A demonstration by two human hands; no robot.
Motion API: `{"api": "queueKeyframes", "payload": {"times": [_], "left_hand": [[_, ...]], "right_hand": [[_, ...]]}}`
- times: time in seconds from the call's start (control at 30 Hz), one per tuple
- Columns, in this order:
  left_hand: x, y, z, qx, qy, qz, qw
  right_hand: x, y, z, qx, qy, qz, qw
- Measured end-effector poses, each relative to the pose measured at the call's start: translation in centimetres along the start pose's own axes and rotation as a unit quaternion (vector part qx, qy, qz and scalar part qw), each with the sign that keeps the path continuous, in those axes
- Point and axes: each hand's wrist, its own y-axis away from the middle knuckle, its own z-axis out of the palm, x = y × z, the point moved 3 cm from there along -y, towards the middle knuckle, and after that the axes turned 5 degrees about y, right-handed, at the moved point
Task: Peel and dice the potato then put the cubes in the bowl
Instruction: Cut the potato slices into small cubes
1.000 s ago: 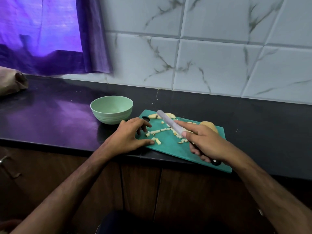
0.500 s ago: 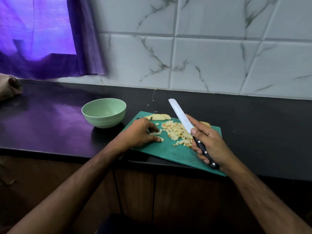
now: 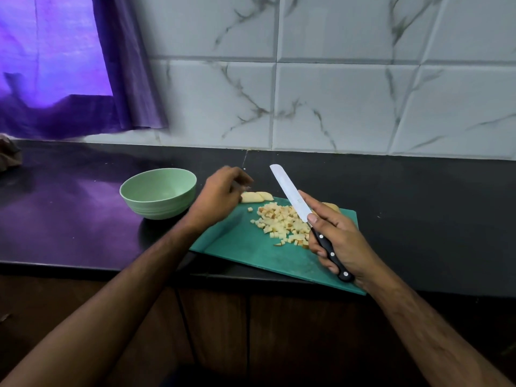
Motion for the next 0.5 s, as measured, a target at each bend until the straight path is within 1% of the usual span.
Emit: {"api": "queueKeyframes", "payload": {"times": [0.03, 0.1, 0.2, 0.23, 0.27, 0.4, 0.5], "left_hand": [[-0.9, -0.8, -0.5, 0.001, -0.05, 0.013, 0.999], [-2.6, -2.4, -1.1, -0.041, -0.122, 0.008, 0.992], [-3.2, -4.2, -0.9, -0.169, -0.208, -0.02, 0.963], [-3.1, -4.4, -0.5, -0.203, -0.22, -0.027, 0.954], [-2.9, -4.4, -0.2, -0.222, -0.228, -0.033, 0.948], [-2.9, -4.2, 0.9, -0.221, -0.246, -0.032, 0.943], [-2.9, -4.2, 1.0, -0.217, -0.225, -0.04, 0.949]], "right_hand": [[0.0, 0.0, 0.0, 0.0, 0.003, 0.001, 1.0], [0.0, 0.0, 0.1, -0.004, 0.009, -0.001, 1.0], [0.0, -0.2, 0.2, -0.004, 0.006, -0.001, 1.0], [0.0, -0.1, 0.2, -0.005, 0.005, 0.0, 1.0], [0.0, -0.1, 0.2, -0.006, 0.002, 0.0, 1.0], [-0.1, 0.0, 0.2, -0.008, -0.003, -0.003, 1.0], [0.0, 0.0, 0.2, -0.01, -0.003, -0.006, 1.0]]}}
